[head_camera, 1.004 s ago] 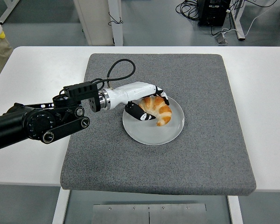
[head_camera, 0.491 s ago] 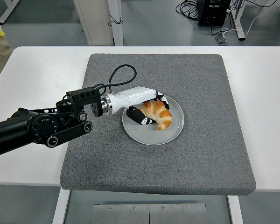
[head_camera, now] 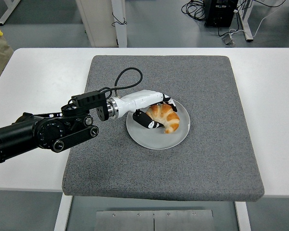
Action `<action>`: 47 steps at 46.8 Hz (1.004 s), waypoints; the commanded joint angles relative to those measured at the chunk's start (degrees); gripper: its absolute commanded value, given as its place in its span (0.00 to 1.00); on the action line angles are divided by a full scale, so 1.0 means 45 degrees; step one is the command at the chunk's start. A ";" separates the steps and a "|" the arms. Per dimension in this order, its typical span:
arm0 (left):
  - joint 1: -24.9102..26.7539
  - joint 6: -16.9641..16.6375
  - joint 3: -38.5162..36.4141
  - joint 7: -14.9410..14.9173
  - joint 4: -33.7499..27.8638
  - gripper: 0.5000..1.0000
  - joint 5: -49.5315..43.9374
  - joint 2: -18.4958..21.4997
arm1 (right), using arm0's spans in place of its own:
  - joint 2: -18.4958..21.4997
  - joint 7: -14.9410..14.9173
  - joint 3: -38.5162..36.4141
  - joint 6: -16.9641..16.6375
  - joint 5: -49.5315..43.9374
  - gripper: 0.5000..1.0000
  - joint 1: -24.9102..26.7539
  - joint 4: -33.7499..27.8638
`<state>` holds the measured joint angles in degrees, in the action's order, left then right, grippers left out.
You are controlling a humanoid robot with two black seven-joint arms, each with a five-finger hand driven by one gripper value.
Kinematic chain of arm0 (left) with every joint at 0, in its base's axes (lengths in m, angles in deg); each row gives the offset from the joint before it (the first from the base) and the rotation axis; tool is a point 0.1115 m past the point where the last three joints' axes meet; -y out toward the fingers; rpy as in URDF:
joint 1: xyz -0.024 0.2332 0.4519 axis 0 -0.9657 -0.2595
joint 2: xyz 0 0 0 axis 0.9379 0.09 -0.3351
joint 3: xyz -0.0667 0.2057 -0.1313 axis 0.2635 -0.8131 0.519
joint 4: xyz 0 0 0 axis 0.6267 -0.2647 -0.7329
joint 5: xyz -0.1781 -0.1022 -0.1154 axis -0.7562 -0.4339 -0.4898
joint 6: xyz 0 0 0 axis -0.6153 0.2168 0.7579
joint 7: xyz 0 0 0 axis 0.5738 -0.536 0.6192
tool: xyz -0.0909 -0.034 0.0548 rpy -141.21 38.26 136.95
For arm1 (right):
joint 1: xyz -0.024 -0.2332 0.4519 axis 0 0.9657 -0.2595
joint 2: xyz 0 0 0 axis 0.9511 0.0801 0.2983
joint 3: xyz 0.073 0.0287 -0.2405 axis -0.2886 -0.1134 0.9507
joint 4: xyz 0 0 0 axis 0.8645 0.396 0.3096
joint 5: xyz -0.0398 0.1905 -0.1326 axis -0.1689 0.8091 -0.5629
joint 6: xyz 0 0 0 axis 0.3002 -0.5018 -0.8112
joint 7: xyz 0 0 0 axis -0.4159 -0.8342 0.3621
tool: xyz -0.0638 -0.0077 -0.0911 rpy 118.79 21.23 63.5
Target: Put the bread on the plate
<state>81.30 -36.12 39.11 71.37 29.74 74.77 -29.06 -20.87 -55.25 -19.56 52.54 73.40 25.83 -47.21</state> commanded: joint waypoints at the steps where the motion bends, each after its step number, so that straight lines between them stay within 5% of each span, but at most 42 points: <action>1: 0.0020 0.0081 -0.0057 0.0016 -0.0003 0.75 -0.0325 -0.0003 | 0.0000 -0.0001 0.0000 -0.0001 0.0000 1.00 -0.0004 0.0000; 8: 0.0040 0.0081 -0.0037 -0.0043 -0.0023 0.92 -0.0365 0.0017 | 0.0000 -0.0001 0.0000 0.0000 0.0000 1.00 0.0015 0.0000; 47: 0.1836 0.0198 0.0958 -0.0121 -0.1409 0.94 -0.5384 0.1637 | 0.0000 0.0019 0.0000 -0.0001 0.0000 1.00 0.0015 0.0000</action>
<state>88.76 -35.31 43.17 70.74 23.98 51.47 -22.71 -20.87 -55.24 -19.58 52.55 73.40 25.86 -47.21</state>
